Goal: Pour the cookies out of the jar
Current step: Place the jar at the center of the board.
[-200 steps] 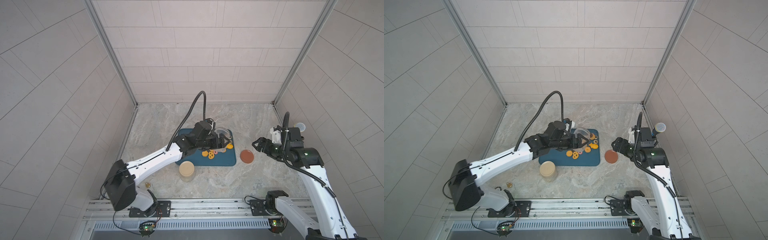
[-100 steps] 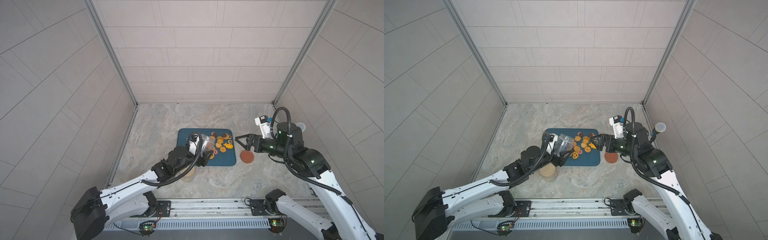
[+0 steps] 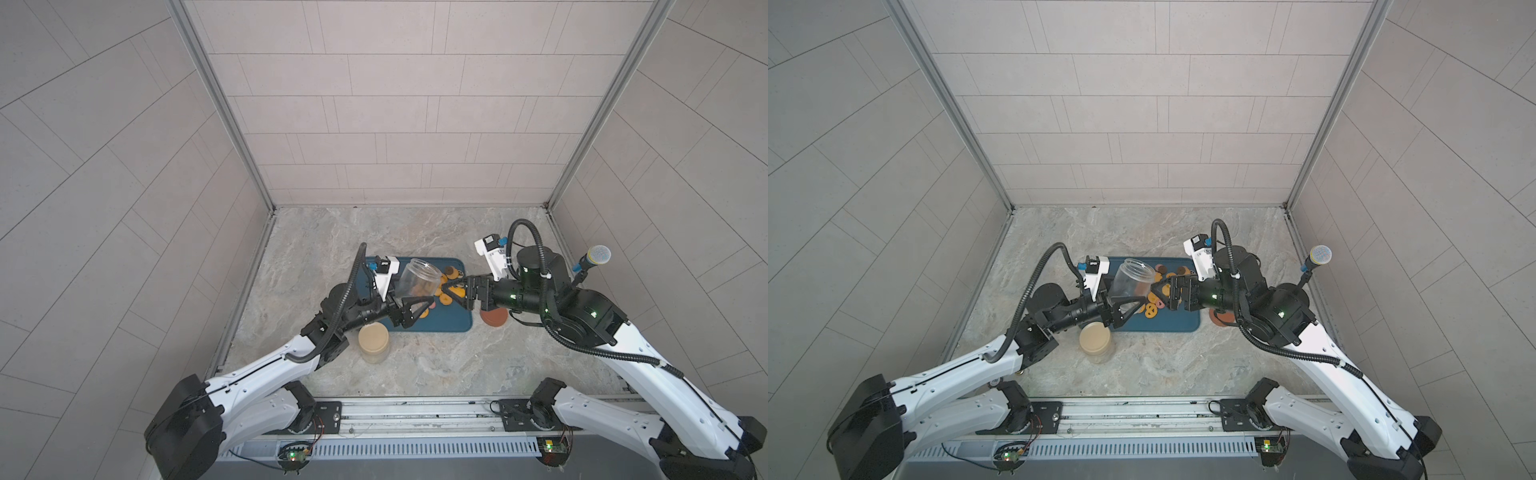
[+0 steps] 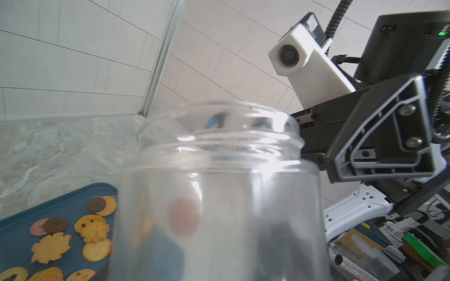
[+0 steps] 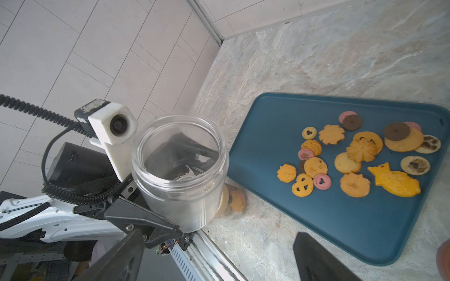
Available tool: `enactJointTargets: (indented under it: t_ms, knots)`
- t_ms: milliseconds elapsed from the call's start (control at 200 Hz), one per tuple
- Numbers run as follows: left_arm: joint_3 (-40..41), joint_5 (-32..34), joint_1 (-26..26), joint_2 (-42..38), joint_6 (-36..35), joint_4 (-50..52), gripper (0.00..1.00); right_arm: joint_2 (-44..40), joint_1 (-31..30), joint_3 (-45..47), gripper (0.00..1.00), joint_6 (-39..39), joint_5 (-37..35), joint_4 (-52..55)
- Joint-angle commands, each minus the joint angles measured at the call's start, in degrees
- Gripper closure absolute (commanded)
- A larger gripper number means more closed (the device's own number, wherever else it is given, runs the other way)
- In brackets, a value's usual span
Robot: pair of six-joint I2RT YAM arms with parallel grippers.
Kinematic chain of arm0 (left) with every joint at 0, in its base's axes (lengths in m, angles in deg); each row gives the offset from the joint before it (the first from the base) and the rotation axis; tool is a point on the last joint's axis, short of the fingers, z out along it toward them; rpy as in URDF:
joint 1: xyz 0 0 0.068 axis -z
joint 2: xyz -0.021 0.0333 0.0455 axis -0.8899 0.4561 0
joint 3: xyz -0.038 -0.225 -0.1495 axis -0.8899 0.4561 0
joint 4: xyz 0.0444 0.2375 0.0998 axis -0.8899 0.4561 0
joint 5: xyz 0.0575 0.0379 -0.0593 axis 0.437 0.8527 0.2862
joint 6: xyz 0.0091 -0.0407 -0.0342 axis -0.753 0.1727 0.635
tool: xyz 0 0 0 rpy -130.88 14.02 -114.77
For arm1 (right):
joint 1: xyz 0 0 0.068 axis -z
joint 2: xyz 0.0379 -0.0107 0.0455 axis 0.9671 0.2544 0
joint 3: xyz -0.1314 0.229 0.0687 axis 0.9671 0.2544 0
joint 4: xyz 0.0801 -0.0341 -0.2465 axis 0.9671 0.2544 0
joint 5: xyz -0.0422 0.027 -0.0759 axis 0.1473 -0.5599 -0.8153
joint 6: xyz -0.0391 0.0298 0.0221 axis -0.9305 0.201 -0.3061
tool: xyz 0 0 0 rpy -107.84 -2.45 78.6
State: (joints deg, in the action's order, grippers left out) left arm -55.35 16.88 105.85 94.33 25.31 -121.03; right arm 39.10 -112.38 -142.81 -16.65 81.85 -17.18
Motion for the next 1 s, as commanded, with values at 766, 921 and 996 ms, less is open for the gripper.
enactJointTargets:
  t_ms: [766, 921, 996]
  knots:
    - [-2.54, -11.54, -0.29, -0.85, 3.74, -7.24, 1.0, 10.26, -10.47, -4.15, 0.0, 3.8, -4.67, -7.06]
    - [-2.47, -12.15, -0.27, -0.36, 3.83, -7.51, 1.0, 10.52, -10.5, -3.39, 0.02, 4.68, -5.0, -8.13]
    - [-2.29, -12.63, -0.22, 0.07, 4.15, -8.56, 1.0, 10.61, -10.51, -3.11, 0.04, 4.86, -5.3, -8.22]
